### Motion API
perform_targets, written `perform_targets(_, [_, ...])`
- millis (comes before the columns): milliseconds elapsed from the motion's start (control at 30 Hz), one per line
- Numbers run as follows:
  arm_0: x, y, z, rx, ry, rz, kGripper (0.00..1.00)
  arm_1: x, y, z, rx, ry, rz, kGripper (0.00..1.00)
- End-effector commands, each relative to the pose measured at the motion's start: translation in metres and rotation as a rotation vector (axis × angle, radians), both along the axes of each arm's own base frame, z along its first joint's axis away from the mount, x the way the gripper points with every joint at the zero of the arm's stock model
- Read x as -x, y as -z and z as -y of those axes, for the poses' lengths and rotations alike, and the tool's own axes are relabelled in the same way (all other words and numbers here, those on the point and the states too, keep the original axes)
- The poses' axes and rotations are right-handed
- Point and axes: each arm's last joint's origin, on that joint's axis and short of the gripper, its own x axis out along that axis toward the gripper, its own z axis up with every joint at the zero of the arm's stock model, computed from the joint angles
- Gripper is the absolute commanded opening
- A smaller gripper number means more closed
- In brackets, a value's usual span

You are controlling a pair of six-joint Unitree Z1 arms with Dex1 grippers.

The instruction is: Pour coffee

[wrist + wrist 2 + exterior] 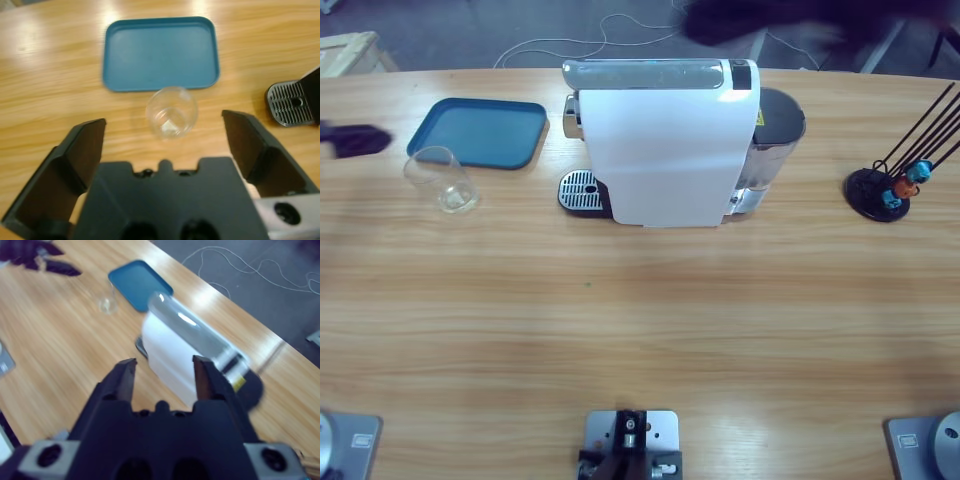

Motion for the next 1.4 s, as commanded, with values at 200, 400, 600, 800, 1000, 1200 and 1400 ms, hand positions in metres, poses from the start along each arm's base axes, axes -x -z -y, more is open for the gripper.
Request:
perform_targets(200, [-0.034,0.061,0.016,-0.069,-0.017,-0.153,1.000,0.044,0.041,0.068,0.038,0.008,-0.035,1.000])
perform_targets(400, [-0.039,0.078,0.019,-0.082,-0.018,-0.189,1.000,0.045,0.047,0.070,0.046,0.006,-0.042,1.000])
perform_targets(600, [-0.047,0.100,0.024,-0.075,-0.008,-0.206,0.993,0.045,0.049,0.071,0.050,0.005,-0.045,1.000])
perform_targets(800, [-0.050,0.113,0.026,-0.062,0.000,-0.173,0.982,0.046,0.051,0.073,0.053,0.005,-0.047,1.000])
perform_targets(1000, [-0.042,0.127,0.023,-0.050,0.004,-0.144,0.982,0.047,0.052,0.074,0.053,0.006,-0.046,1.000])
perform_targets(1200, [-0.032,0.137,0.019,-0.026,0.011,-0.100,0.982,0.045,0.055,0.071,0.060,0.006,-0.048,1.000])
perform_targets(1400, [-0.033,0.139,0.020,0.002,0.011,-0.044,0.982,0.044,0.057,0.069,0.062,0.006,-0.049,1.000])
